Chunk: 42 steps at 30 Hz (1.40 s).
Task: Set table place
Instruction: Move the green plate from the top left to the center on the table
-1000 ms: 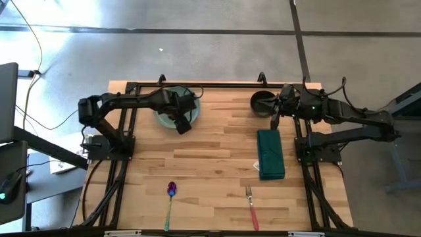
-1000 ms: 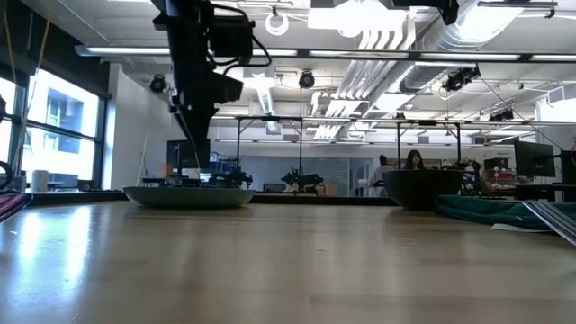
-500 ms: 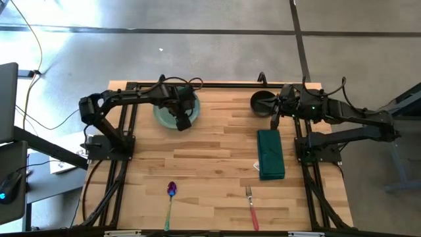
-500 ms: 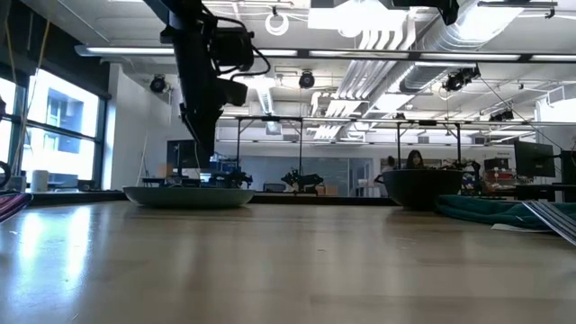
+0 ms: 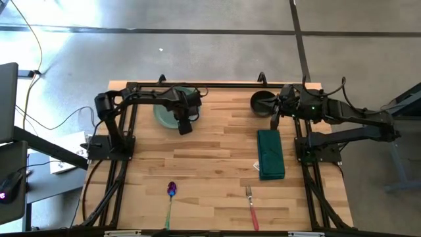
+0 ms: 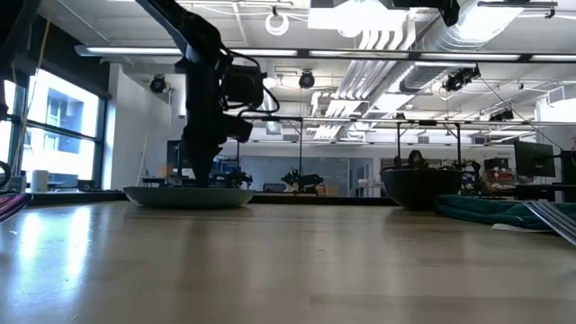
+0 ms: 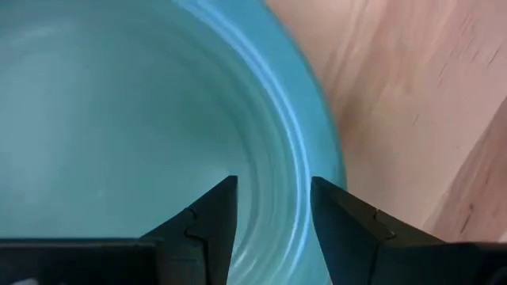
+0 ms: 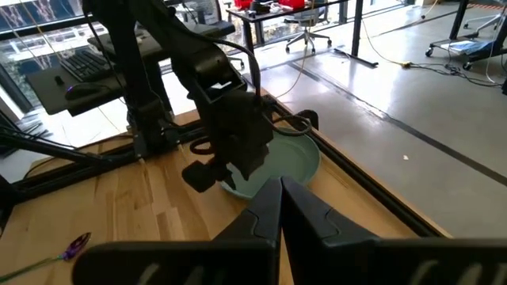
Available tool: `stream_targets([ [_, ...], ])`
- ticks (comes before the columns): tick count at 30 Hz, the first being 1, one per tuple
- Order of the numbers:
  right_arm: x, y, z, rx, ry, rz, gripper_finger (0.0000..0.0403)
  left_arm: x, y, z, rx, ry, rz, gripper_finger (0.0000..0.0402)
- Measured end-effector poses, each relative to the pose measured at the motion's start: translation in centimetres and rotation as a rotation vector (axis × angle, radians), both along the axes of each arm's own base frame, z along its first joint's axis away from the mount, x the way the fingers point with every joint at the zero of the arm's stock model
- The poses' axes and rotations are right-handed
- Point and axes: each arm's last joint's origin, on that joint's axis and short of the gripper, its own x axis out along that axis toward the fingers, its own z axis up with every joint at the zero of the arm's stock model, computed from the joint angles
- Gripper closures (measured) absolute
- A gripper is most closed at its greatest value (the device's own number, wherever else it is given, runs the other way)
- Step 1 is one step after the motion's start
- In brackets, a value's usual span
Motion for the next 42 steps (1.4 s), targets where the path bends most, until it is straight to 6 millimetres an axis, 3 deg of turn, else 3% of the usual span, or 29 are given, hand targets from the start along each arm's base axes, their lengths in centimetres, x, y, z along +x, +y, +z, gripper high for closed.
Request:
stream_targets([
  [9,0.0,0.0,-0.1,0.000,0.008,-0.009,0.0402,0.4,-0.4,-0.3,-0.034,-0.016,-0.009,0.0254],
  [23,0.0,0.0,-0.2,0.000,0.017,-0.009,0.0402,2.1,0.0,2.9,-0.004,-0.059,-0.001,0.0254],
  [31,0.0,0.0,-0.2,0.000,0.017,-0.009,0.0402,2.4,-2.0,1.6,0.072,-0.007,0.029,0.0254],
  [42,0.0,0.0,-0.2,0.001,0.018,-0.010,0.0402,1.9,-2.4,0.4,0.028,-0.007,0.093,0.0254],
])
